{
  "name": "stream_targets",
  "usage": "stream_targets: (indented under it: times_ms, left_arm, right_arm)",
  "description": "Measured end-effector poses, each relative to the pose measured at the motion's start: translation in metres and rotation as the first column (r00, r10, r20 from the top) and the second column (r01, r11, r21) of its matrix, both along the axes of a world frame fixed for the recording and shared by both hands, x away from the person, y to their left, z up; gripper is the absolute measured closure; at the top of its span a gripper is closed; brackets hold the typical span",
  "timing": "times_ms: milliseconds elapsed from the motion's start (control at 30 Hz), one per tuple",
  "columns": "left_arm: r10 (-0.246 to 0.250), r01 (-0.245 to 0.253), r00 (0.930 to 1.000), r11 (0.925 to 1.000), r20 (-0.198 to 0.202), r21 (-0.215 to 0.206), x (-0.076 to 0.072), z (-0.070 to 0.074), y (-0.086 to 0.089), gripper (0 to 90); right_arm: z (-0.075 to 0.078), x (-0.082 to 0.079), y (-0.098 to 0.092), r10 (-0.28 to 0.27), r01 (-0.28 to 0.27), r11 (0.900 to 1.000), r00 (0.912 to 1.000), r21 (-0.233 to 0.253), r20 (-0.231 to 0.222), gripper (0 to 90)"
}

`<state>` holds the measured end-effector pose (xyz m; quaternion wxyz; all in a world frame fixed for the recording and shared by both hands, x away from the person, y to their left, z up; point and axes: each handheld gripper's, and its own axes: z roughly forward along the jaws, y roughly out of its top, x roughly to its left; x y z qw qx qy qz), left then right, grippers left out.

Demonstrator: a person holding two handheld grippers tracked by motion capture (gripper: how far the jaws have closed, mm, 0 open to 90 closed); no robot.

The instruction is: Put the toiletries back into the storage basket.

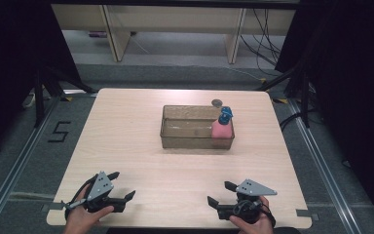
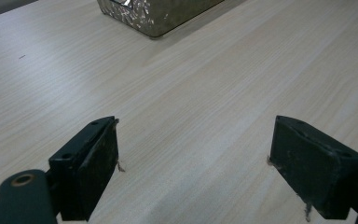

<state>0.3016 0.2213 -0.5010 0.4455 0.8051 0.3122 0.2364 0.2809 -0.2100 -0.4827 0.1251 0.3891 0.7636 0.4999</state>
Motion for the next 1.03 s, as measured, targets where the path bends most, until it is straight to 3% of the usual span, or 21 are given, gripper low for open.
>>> stream_targets:
  times_ms: [67, 233, 333, 433, 533, 567, 633, 700, 733, 767, 833, 967, 1033]
  left_arm:
    - [0.003, -0.003, 1.0, 0.9999, -0.003, -0.013, -0.0003, -0.0005, -0.0008, 14.9]
    - [0.004, -0.004, 1.0, 0.9999, -0.002, -0.013, -0.0002, -0.0005, -0.0008, 14.9]
    - [-0.007, 0.007, 0.9999, 0.9999, 0.008, 0.008, 0.0006, 0.0003, 0.0004, 14.9]
    - [-0.001, 0.001, 1.0, 1.0, 0.002, 0.001, 0.0001, 0.0001, 0.0, 14.9]
    - [0.002, -0.002, 1.0, 0.9999, -0.002, -0.013, -0.0002, -0.0004, -0.0008, 14.9]
    - [-0.003, 0.003, 1.0, 1.0, 0.003, -0.006, 0.0002, -0.0003, -0.0005, 14.9]
    - [-0.004, 0.004, 1.0, 1.0, 0.003, -0.005, 0.0002, -0.0002, -0.0005, 14.9]
    - [-0.005, 0.005, 1.0, 1.0, 0.003, -0.006, 0.0002, -0.0002, -0.0005, 14.9]
    - [-0.005, 0.005, 1.0, 1.0, 0.003, 0.0, 0.0003, 0.0, 0.0, 14.9]
    - [-0.006, 0.006, 1.0, 1.0, 0.004, 0.0, 0.0004, 0.0, 0.0, 14.9]
    - [-0.008, 0.008, 1.0, 0.9999, 0.006, 0.009, 0.0006, 0.0004, 0.0004, 14.9]
    - [-0.006, 0.006, 1.0, 1.0, 0.003, 0.001, 0.0003, 0.0001, -0.0002, 14.9]
    - [-0.002, 0.002, 1.0, 1.0, 0.001, 0.003, 0.0002, 0.0002, 0.0, 14.9]
  right_arm:
    - [0.0007, -0.0022, 0.0013, -0.011, 0.012, 1.0, 0.9993, 0.01, -0.035, 15.8]
    - [-0.0003, -0.0025, 0.0028, -0.005, 0.006, 1.0, 0.9987, 0.026, -0.051, 15.7]
    - [-0.0012, -0.002, 0.0033, -0.012, 0.013, 1.0, 0.9989, 0.014, -0.046, 15.8]
    - [-0.0015, -0.0006, 0.0023, -0.009, 0.009, 1.0, 0.9996, -0.014, -0.026, 15.8]
    - [-0.0016, -0.0025, 0.0038, 0.001, 0.0, 1.0, 0.9983, 0.021, -0.059, 15.8]
    - [-0.002, -0.0017, 0.0033, 0.004, -0.003, 1.0, 0.9989, 0.013, -0.047, 15.8]
    - [-0.0019, -0.0033, 0.005, -0.001, 0.003, 1.0, 0.9976, 0.024, -0.069, 15.8]
    - [-0.0021, -0.0022, 0.0036, 0.003, -0.003, 1.0, 0.9988, -0.006, -0.049, 15.8]
    - [-0.0037, -0.0012, 0.0044, 0.005, -0.005, 1.0, 0.9991, 0.013, -0.042, 15.8]
    - [-0.0032, -0.0037, 0.0064, -0.014, 0.015, 1.0, 0.9974, 0.022, -0.071, 15.8]
    - [-0.0042, -0.0011, 0.005, -0.005, 0.005, 1.0, 0.9993, -0.006, -0.036, 15.8]
    - [-0.004, -0.0022, 0.0057, -0.001, 0.002, 1.0, 0.9986, 0.008, -0.053, 15.8]
    - [-0.0037, -0.0012, 0.0043, 0.005, -0.006, 1.0, 0.9992, -0.013, -0.04, 15.8]
